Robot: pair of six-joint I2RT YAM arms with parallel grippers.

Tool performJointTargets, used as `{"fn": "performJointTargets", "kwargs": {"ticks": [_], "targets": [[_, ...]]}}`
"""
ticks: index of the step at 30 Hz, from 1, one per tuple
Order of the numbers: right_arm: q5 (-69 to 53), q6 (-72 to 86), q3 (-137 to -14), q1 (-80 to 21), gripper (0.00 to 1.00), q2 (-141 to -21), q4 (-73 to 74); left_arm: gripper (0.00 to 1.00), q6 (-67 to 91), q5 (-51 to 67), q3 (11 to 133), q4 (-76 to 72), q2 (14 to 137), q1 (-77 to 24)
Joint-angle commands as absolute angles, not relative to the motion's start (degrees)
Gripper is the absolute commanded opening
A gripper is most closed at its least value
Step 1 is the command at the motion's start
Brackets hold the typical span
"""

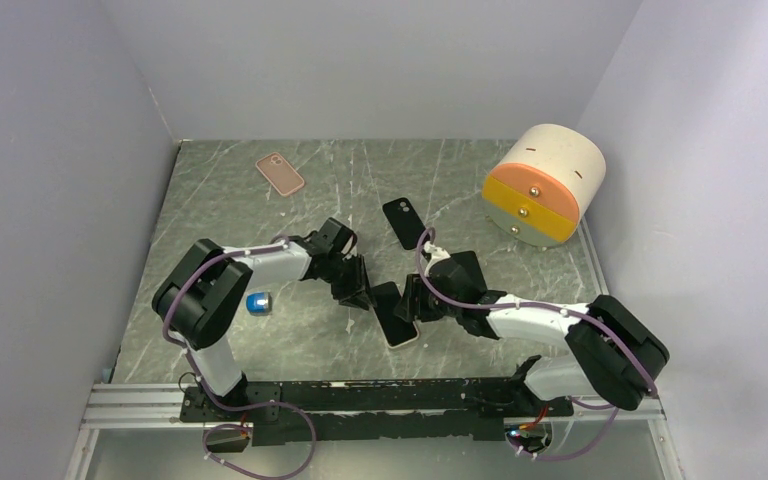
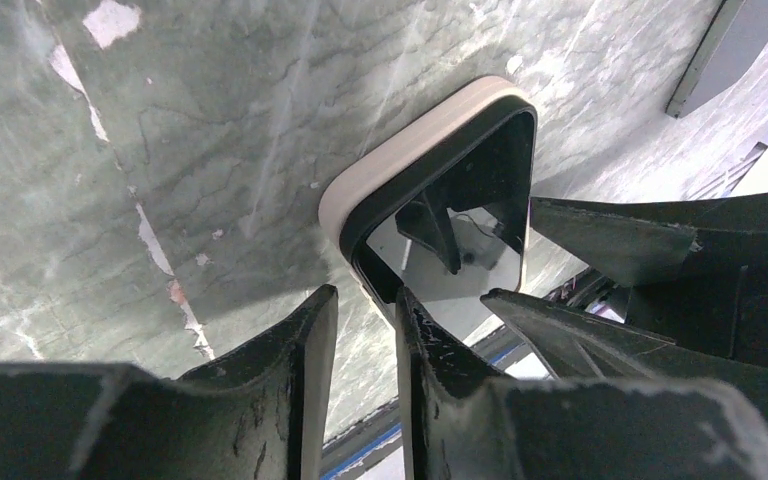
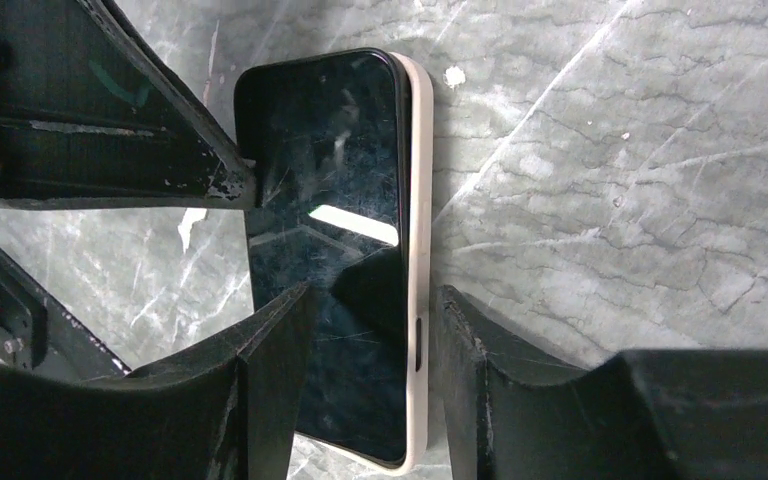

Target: Put the phone into the phone case

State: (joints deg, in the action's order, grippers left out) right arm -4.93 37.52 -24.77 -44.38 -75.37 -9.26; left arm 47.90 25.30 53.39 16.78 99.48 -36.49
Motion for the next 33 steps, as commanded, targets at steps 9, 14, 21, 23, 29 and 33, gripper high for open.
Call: {"fn": "performJointTargets", "kwargs": {"ticks": [9,14,21,23,29,33], "targets": [[-12.08,41.07,-24.42,-42.65,0.62,-76.87,-16.52,0.2,49.43,28.51,52.14,13.96,99.54,-37.73],[-13.88,42.81,-23.81,-42.21,0.63,-76.41,-18.63,0.18,50.88,30.45,51.28,11.59,100.01,-39.03],[-17.18,45.87,-22.17,-41.4,0.55,-78.12,-24.22,0.14,52.19,31.78,50.79,8.87,100.6,-40.28],[-18.58,47.35,-21.41,-41.19,0.54,-78.85,-26.81,0.14,51.74,30.98,50.89,9.49,100.0,-40.26],[-19.92,48.56,-20.86,-41.18,0.54,-79.77,-29.65,0.13,51.82,30.41,50.65,10.15,101.3,-40.3],[-20.58,48.3,-21.22,-41.17,0.54,-78.61,-28.97,0.14,51.28,29.17,50.39,10.88,100.46,-40.26]]}}
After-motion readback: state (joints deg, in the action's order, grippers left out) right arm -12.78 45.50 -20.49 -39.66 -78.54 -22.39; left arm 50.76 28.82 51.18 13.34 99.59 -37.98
